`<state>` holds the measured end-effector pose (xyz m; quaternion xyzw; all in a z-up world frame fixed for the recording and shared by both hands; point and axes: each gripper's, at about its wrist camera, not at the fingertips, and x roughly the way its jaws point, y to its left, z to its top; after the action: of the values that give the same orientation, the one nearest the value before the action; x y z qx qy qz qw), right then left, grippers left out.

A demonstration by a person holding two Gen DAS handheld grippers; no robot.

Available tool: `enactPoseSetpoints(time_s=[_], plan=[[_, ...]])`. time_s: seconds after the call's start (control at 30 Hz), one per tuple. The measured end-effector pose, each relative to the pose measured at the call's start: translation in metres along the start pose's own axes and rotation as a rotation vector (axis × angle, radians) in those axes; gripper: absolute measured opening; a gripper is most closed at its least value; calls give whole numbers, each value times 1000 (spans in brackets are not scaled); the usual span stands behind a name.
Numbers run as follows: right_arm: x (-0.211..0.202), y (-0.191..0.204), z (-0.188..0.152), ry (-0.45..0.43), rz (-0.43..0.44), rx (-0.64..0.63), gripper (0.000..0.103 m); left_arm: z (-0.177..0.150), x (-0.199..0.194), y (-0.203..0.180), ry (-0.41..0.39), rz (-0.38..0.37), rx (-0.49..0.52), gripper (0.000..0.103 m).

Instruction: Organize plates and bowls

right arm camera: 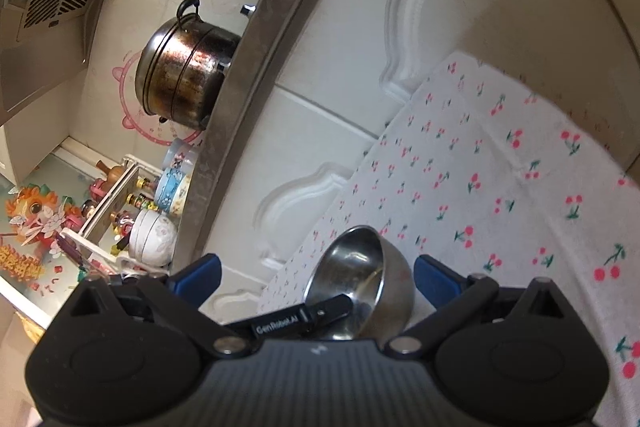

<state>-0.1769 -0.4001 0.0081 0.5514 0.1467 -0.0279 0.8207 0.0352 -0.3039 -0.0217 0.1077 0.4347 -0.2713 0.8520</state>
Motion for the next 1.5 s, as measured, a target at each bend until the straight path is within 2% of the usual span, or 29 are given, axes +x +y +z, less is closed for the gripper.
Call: enactPoseSetpoints(time_s=[0.37,0.47,0.77,1.07,1.5], plan=[[9,4,-5,70,34,0,103,-10,-4,-8,-47,-12,47,7],[8,5,-5,63,24,-17,103,-13,-8,-8,-46,-13,47,7],[8,13,-9,79,64,-44,103,-18,-29,-1,-74,11,35,8],[0,35,-15,81,104,-89,103,-24,-62,4,-109,25,23,8],[-10,68,-30,134,173,-170,103,-37,-114,23,-167,27,-13,9]])
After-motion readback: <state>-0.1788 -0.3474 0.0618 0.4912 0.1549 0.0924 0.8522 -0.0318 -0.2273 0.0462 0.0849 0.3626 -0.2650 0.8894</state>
